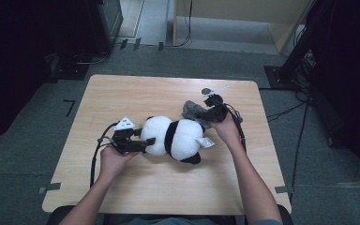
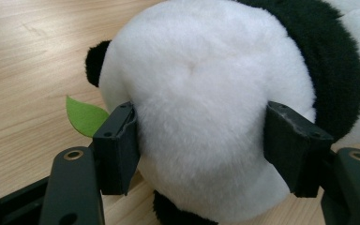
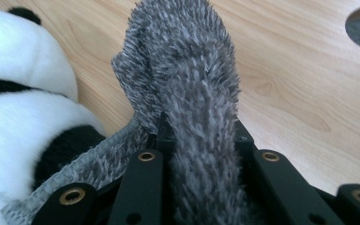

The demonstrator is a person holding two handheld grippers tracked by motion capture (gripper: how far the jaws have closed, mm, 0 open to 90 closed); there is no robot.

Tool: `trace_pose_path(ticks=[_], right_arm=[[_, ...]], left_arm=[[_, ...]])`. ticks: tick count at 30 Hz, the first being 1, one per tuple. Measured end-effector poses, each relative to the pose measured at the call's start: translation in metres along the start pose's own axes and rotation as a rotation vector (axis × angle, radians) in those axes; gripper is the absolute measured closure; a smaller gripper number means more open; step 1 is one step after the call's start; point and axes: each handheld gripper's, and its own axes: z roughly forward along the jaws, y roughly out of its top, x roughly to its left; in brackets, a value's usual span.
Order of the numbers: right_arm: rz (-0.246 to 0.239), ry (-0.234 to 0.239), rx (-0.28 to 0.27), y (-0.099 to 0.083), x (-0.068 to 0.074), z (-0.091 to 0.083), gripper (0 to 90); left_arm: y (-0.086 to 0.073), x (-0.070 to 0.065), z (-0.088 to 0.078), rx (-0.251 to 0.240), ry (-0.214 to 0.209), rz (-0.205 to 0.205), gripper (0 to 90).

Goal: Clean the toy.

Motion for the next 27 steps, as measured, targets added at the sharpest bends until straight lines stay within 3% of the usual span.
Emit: trace_pose_path(ticks=[10, 16, 18, 27], right_arm=[[-0.001, -0.076, 0.036, -0.008, -0.012, -0.005, 74.4], [-0.005, -0.068, -0.036, -0.003, -0.011, -0.018, 74.6], [0.014, -0.053, -0.039, -0.001, -0.010, -0.021, 74.6], [-0.016, -0.057, -0.087, 0.022, 0.004, -0.039, 74.7]], left_arm=[[0.000, 0.001, 0.000, 0.004, -0.002, -0.006, 32.8], [0.000, 0.001, 0.000, 0.001, -0.002, -0.007, 32.7], [0.000, 0.001, 0.000, 0.000, -0.002, -0.007, 32.5], [0.000, 0.000, 0.001, -0.004, 0.000, -0.007, 32.5]])
